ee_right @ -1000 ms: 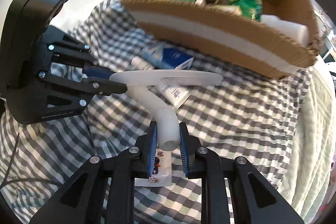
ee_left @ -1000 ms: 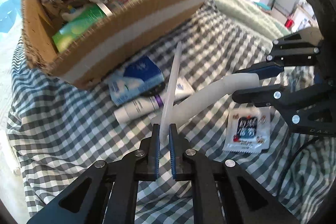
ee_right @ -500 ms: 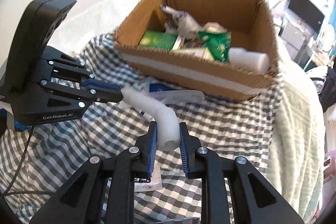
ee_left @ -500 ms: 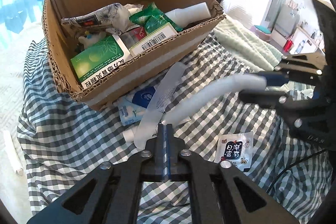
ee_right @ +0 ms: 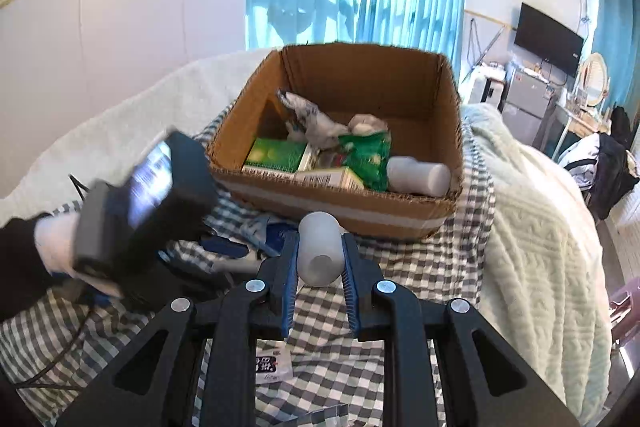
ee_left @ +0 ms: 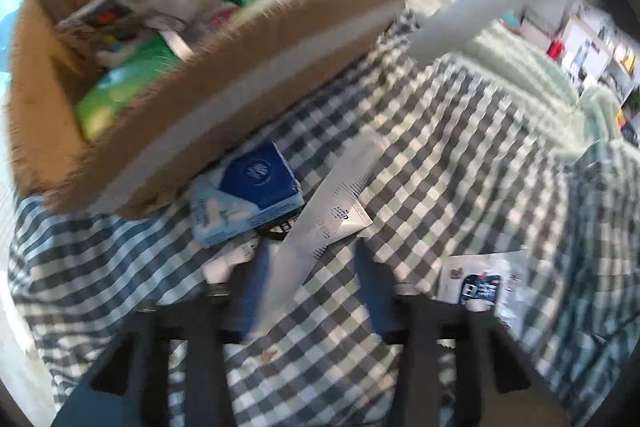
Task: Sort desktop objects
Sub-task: 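Lift the white comb and white roll toward the cardboard box, then carry the comb and roll over the box and lower them inside, then open both grippers to release the comb and roll into the box, then withdraw both grippers from the box toward the remaining items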
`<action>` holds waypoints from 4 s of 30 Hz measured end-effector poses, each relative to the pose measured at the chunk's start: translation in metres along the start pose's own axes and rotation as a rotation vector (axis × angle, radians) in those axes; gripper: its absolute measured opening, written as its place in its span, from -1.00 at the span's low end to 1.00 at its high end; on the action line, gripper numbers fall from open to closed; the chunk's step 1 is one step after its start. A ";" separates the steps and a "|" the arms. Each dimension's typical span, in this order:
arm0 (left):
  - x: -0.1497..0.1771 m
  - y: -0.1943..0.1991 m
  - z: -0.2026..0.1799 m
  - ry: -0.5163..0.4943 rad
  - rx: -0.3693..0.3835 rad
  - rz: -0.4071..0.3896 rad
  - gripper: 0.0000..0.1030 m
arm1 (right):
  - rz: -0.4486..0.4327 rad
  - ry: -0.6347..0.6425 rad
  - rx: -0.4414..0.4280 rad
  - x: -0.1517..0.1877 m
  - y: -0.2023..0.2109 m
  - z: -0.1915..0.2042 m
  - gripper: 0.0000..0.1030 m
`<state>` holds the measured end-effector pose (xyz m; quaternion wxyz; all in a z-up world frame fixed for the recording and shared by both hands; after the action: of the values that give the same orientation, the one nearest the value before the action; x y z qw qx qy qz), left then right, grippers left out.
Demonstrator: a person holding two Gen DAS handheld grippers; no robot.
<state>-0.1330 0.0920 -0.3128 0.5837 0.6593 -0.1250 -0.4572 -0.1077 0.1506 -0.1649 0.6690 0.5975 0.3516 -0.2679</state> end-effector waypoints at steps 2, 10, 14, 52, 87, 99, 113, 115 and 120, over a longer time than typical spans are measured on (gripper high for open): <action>-0.001 -0.013 -0.001 -0.010 0.001 0.033 0.04 | -0.021 -0.010 -0.001 -0.004 0.004 -0.002 -0.63; -0.003 -0.020 0.004 -0.007 -0.010 0.028 -0.72 | -0.112 -0.047 0.008 -0.019 0.026 -0.006 -0.63; -0.003 -0.009 0.005 0.017 -0.006 -0.002 -0.90 | -0.155 -0.063 0.024 -0.026 0.036 -0.009 -0.63; -0.048 0.207 0.037 0.142 -0.113 -0.513 -0.95 | -0.512 -0.106 0.054 -0.114 0.126 0.012 -0.63; -0.104 0.110 0.149 0.316 -0.254 -0.548 -0.94 | -0.348 -0.125 0.054 -0.151 -0.048 -0.024 -0.62; -0.095 0.114 0.164 0.387 -0.297 -0.550 0.05 | -0.292 -0.140 0.112 -0.130 -0.081 -0.042 0.05; -0.084 0.182 0.151 0.407 -0.378 -0.680 1.00 | -0.431 -0.177 0.166 -0.131 -0.008 -0.047 0.91; -0.081 0.187 0.148 0.404 -0.387 -0.688 1.00 | -0.448 -0.186 0.167 -0.129 0.002 -0.049 0.99; -0.068 0.193 0.134 0.395 -0.408 -0.683 1.00 | -0.449 -0.203 0.176 -0.112 0.020 -0.052 0.99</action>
<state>-0.1997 -0.0032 -0.0980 0.5300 0.6087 0.3068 -0.5045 -0.1686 0.1983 -0.0663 0.5701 0.5307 0.3819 -0.4976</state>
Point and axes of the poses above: each gripper's, at about its wrist camera, not at the fingertips, and y roughly against the way its jaws point, z to its left, x to its underside, the point moved 7 cm from there along -y, roughly the way its jaws point, and after that the axes turned 8 degrees about -y, right-handed, at the moved point
